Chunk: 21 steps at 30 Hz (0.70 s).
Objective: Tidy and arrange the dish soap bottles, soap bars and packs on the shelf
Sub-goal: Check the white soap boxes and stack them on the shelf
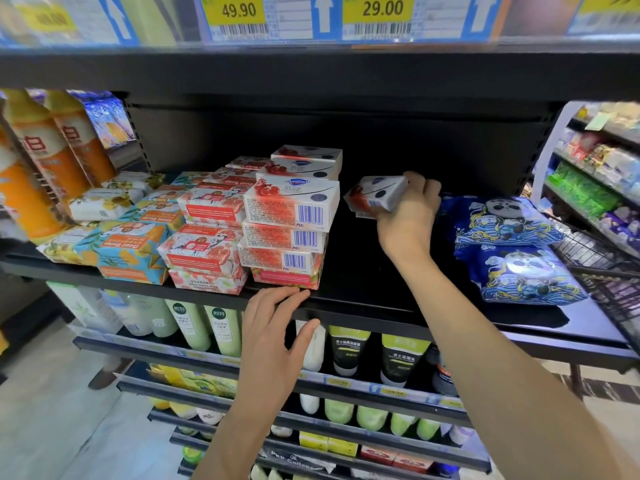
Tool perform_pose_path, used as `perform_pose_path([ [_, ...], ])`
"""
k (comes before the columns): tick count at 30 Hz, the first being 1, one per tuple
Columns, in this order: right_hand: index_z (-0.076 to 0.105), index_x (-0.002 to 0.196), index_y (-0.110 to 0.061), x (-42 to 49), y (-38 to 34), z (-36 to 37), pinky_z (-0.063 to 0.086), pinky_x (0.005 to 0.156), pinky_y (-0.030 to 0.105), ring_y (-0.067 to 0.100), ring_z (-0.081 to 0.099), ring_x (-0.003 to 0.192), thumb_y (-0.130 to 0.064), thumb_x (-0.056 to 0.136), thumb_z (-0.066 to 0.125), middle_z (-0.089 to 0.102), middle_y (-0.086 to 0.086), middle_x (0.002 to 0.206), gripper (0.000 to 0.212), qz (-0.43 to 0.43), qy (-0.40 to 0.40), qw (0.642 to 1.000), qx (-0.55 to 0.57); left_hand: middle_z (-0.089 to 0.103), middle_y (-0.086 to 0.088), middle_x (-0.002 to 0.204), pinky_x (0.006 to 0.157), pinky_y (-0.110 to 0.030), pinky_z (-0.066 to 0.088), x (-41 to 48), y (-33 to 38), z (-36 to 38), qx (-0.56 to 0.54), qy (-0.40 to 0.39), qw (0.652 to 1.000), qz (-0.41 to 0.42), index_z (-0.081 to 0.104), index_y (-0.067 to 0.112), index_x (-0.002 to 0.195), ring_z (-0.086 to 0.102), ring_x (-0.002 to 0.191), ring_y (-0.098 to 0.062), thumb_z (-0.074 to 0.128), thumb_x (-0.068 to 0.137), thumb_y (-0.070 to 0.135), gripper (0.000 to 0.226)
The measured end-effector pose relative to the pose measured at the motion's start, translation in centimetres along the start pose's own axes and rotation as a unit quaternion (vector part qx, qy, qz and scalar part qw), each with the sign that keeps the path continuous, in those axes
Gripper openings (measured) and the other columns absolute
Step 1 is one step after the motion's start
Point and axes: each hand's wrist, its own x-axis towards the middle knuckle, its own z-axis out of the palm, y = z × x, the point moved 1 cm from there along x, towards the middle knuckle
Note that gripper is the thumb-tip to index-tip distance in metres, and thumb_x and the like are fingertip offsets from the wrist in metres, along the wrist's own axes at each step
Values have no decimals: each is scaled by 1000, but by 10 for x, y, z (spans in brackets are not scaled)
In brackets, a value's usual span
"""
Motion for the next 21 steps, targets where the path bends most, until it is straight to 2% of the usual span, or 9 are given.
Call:
perform_pose_path([
  [2,48,139,-5,-15,-8,-12,46,105,43,38,42,127,-2,79,82,40,19,141,69,-19,2,999,-26,55,8,132,111,-42,37,0,1,0,-1,0,1000,-1,64,18,133,47,131,-19,67,95,30,41],
  [5,48,142,-7,-44,-12,-34,42,105,37,35,43,127,-5,78,85,40,16,141,73,-24,3,1000,-16,55,8,131,112,-39,36,0,3,-2,5,1,1000,-1,64,18,133,46,131,-18,68,94,29,41],
  [9,51,137,-18,-86,-10,-70,43,106,29,20,51,123,-15,79,88,42,2,133,69,13,-33,996,88,55,8,131,113,-35,35,1,9,-5,-8,-9,1000,-16,65,17,133,44,131,-12,67,94,29,41],
  [11,54,135,-24,-103,-7,-86,47,99,20,6,55,114,-15,77,89,45,-3,131,69,45,-48,987,147,55,14,130,114,-27,33,2,15,-11,-25,-18,999,-36,65,22,133,42,132,-6,68,96,31,38],
  [13,57,133,-24,-118,-3,-98,50,92,16,1,57,111,-10,74,90,50,-4,128,69,60,-61,975,203,57,22,128,111,-19,35,3,28,-21,-79,-16,993,-90,66,31,128,43,132,1,69,98,31,30],
  [15,59,133,-25,-131,1,-107,52,92,18,4,59,116,-7,74,90,53,-5,128,69,76,-86,961,252,65,23,122,103,-19,44,5,44,-33,-171,2,974,-152,69,33,122,56,124,0,68,96,26,26],
  [17,59,133,-28,-140,5,-114,53,92,21,7,59,121,-5,74,89,56,-6,130,70,82,-113,947,288,72,16,112,92,-19,52,9,60,-42,-256,6,947,-196,70,32,120,67,108,-3,69,95,22,26],
  [19,60,132,-31,-147,6,-120,54,94,23,8,58,125,-2,74,88,58,-5,132,72,77,-136,938,311,74,14,112,93,-25,54,14,69,-42,-319,-48,915,-242,68,31,125,70,106,-6,69,96,31,30],
  [21,60,134,-31,-151,6,-124,55,95,28,9,57,128,2,73,87,58,-5,134,75,67,-160,931,322,74,8,120,101,-37,52,16,76,-39,-374,-119,880,-267,64,29,134,71,111,-13,66,96,49,43],
])
